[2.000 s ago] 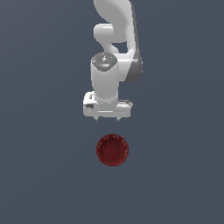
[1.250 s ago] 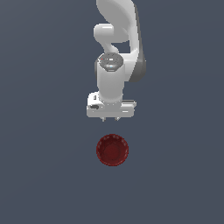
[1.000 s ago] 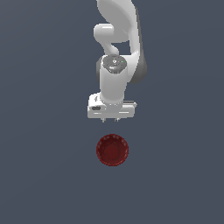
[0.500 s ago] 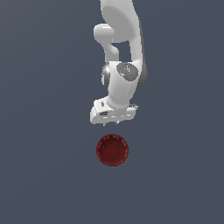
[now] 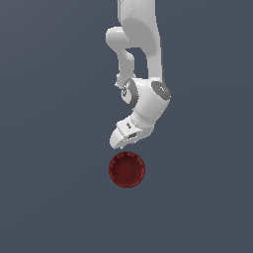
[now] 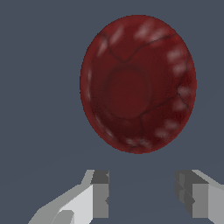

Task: Pick up the object and move it to a goal position.

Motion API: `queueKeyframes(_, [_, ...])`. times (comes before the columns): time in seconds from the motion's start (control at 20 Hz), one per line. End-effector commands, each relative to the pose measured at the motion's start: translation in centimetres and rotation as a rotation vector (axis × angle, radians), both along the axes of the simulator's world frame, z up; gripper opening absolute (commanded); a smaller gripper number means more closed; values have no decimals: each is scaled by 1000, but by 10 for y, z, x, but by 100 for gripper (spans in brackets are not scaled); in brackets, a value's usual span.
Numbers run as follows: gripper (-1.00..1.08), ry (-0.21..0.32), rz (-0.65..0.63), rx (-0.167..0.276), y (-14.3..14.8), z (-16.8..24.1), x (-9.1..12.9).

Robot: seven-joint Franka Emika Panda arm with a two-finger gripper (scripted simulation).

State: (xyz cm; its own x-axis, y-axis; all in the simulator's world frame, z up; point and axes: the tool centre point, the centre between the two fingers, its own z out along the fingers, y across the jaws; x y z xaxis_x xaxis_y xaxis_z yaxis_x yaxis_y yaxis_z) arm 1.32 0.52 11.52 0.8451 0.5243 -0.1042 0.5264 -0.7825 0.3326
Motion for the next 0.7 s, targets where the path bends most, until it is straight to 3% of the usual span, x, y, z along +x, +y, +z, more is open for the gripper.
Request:
queueKeyframes(0.0, [28,2,82,-43,4,-6,3])
queueKeyframes(0.65, [28,28,476,-230,32,-37,10])
